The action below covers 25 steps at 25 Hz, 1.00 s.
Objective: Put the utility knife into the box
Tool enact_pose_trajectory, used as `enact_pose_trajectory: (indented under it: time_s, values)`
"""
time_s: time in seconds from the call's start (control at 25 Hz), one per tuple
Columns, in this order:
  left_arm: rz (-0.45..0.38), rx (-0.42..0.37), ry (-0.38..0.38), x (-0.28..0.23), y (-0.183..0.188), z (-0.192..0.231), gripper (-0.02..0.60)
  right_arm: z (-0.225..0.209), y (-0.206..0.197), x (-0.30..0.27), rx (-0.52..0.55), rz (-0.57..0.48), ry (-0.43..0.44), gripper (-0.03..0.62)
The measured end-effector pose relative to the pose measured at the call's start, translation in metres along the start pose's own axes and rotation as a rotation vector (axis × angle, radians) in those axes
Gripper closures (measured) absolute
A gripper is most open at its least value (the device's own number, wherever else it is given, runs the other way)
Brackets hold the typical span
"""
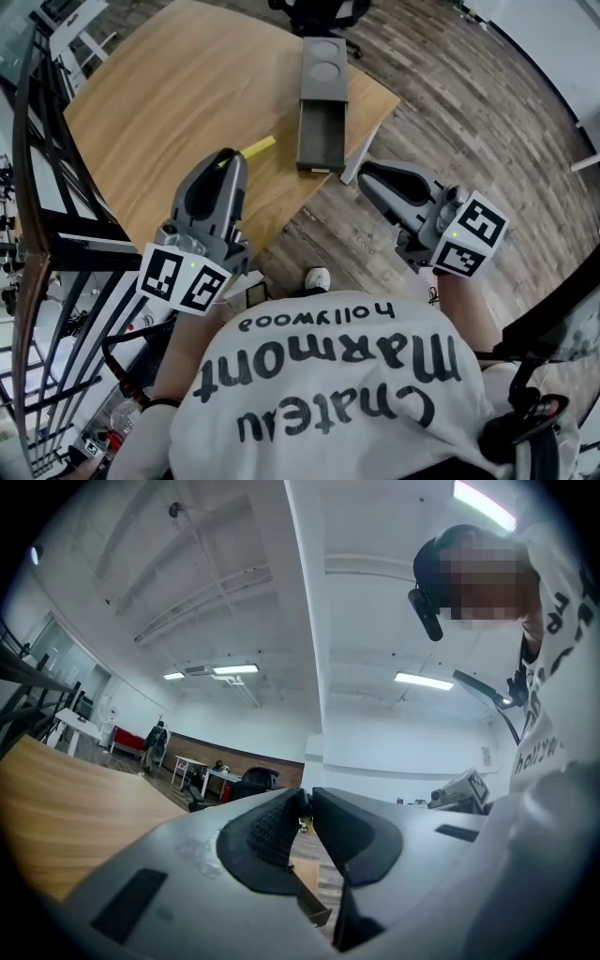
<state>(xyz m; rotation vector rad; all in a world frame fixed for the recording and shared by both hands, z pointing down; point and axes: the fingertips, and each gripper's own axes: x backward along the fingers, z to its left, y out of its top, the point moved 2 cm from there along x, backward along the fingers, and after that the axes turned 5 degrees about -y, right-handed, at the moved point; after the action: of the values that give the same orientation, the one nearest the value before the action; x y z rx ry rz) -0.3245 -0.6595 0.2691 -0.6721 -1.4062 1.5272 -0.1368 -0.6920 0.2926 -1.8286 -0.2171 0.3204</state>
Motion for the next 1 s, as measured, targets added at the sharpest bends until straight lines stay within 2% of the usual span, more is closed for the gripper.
enact_pose_trajectory:
  time_s: [0.2,0.36,0.56,0.72,0.84,1.0]
  values:
    - [-0.002,0.001,-0.019,-0.018,-0.005,0.016,0.535,-0.015,0.006,-0.004,0.032,0.003,-0.034,0.543]
    - [-0.011,-0.012,-0.019,-0.031,-0.006,0.015,0.535,-0.027,0.009,0.002,0.012,-0.02,-0.055,0.543]
    - [0.022,-0.01,-0.035,-0.049,-0.022,0.01,0.535,-0.041,0.015,0.003,0.006,-0.037,-0.05,0.543]
    - [0.047,-0.013,-0.048,-0.071,-0.035,0.008,0.535,-0.069,0.018,0.004,-0.009,-0.036,-0.045,0.543]
    - [0.088,-0.025,-0.018,-0.092,-0.049,0.018,0.535,-0.098,0.025,-0.003,-0.018,-0.023,-0.033,0.543]
    - [0.159,0.015,0.031,-0.112,-0.08,0.035,0.535,-0.133,0.037,-0.018,-0.032,-0.001,0.006,0.543]
